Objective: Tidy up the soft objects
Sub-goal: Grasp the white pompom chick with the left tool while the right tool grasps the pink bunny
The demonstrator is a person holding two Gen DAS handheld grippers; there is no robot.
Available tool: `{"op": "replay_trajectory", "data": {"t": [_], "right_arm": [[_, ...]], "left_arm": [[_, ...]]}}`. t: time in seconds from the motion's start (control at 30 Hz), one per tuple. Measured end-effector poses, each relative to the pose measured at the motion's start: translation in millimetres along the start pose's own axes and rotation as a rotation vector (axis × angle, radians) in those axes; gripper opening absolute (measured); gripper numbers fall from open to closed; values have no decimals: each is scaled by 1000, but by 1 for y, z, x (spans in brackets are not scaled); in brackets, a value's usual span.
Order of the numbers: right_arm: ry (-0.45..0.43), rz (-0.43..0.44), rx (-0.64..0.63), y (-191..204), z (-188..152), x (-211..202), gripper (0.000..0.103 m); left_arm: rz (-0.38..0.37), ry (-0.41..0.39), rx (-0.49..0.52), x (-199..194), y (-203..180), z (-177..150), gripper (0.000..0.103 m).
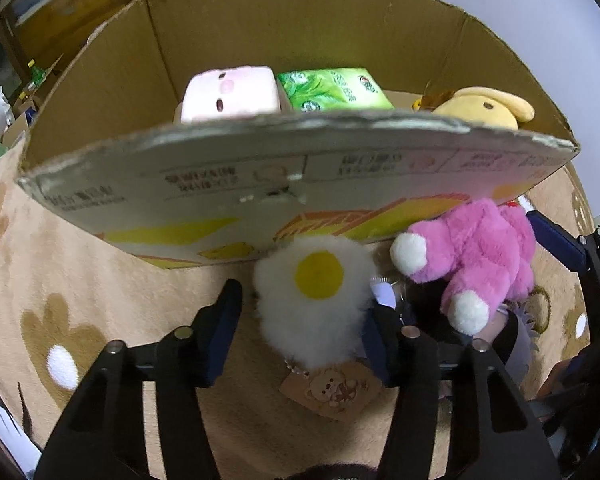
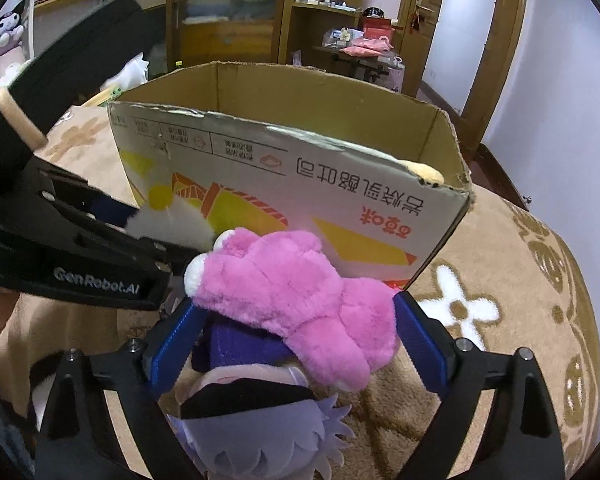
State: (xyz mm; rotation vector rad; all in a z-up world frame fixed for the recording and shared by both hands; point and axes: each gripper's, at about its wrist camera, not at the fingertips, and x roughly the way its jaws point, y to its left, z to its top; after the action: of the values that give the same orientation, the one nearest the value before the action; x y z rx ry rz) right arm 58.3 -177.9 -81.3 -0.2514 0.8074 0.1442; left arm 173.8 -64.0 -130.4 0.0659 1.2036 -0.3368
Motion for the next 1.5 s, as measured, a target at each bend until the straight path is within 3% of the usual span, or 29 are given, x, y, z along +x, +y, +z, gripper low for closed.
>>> {"op": "replay_trajectory", "data": {"t": [0.17, 0.23, 0.57, 0.6, 0.63, 0.83, 1.1, 1.5], "right_arm": [[-2, -17, -30, 3, 2, 0, 89], [-5, -22, -42, 3, 3, 1, 78], [-36, -21, -45, 0, -1, -9, 66], [-44, -17, -39, -1, -1, -11, 56], [-52, 0, -38, -2, -1, -14, 35], [-59, 11, -21, -2, -5, -20, 34], [-98, 44, 44, -12, -7, -42, 32], [-207, 35, 68, -15, 1, -91, 32]], "left_arm": [[-3, -6, -1, -1, 4, -9, 44], [5, -10, 1, -3, 4, -15, 43], [30, -52, -16, -34, 1, -38, 42], [32, -61, -17, -39, 0, -41, 42], [32, -69, -19, -46, 5, -47, 42], [50, -109, -42, -66, 2, -61, 42], [106, -219, -62, -104, 2, -68, 42], [160, -373, -97, -148, 11, -79, 42]]}}
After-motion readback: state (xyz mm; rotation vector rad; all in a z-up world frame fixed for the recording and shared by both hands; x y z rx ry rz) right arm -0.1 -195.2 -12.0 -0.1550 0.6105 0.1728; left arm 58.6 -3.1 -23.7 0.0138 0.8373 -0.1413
